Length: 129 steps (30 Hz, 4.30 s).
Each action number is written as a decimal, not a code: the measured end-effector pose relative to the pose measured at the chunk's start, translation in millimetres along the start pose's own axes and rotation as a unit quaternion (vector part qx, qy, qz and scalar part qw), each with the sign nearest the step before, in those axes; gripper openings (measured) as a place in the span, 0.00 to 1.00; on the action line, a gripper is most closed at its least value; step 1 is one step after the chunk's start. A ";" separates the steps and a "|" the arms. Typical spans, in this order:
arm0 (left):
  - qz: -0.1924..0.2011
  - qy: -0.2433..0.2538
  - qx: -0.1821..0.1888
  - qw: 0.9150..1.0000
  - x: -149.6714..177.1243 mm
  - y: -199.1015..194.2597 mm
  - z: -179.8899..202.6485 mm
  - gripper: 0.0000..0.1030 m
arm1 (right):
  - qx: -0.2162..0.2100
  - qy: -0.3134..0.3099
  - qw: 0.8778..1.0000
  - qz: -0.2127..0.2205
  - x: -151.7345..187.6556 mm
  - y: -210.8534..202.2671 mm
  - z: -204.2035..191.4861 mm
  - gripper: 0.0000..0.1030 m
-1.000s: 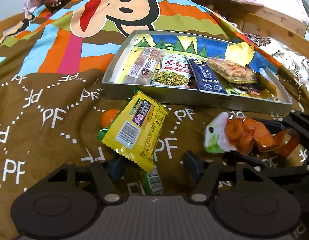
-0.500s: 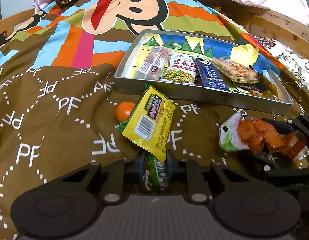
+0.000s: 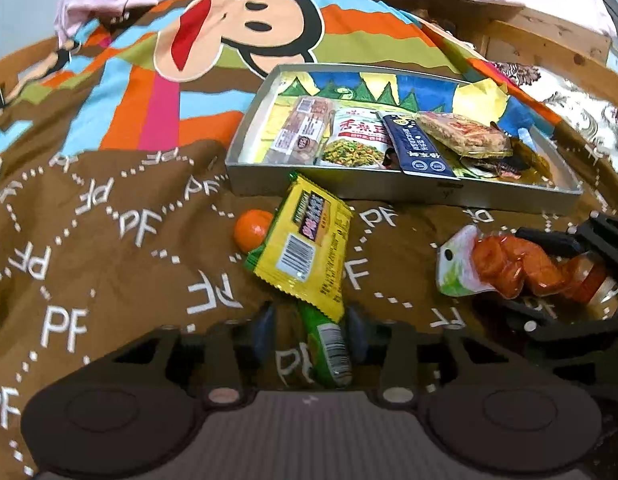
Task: Organize snacks
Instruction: 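Close right tool on the jerky pack while left tool grasps the yellow wafer, then carry the wafer and jerky pack over the tray and lower them in, then open both tools and lift them away from the tray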
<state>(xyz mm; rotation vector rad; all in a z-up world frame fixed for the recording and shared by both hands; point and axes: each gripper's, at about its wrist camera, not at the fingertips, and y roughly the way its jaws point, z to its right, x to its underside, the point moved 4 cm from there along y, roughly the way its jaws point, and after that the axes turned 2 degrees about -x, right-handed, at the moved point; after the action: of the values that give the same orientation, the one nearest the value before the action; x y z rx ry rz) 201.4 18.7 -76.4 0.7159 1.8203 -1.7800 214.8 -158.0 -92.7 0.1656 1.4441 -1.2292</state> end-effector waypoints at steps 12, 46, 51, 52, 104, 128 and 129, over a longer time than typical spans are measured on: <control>0.020 0.041 -0.016 0.999 -11.7 5.3 7.2 0.64 | -0.008 0.019 1.000 -0.005 -0.8 6.9 4.5 0.63; 0.016 0.112 0.028 0.993 0.6 -21.8 10.5 0.50 | 0.025 -0.020 0.999 0.019 -3.6 -0.9 -5.0 0.55; -0.015 -0.082 0.130 0.988 -5.8 -17.2 -22.2 0.50 | 0.045 -0.066 0.997 0.022 -7.2 -1.3 -13.7 0.55; -0.014 -0.080 0.129 0.988 -6.0 -15.9 -22.5 0.50 | 0.051 -0.076 0.996 0.022 -8.2 -1.2 -15.3 0.55; 0.110 -0.050 0.138 0.983 -128.1 94.0 90.2 0.61 | 0.138 0.107 0.983 0.063 -12.9 27.1 124.9 0.73; 0.187 -0.098 0.110 0.971 -120.6 1.3 41.1 0.98 | 0.144 0.111 0.976 0.116 -36.7 -27.4 107.0 0.99; 0.193 -0.098 0.104 0.971 -119.3 -4.2 37.9 0.99 | 0.147 0.110 0.975 0.124 -39.4 -32.4 105.1 0.99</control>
<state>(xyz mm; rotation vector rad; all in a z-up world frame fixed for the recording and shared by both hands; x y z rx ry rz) 286.5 -22.6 5.6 0.8724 1.2763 -1.7215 272.2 -228.5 -19.2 0.6819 1.3730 -1.2390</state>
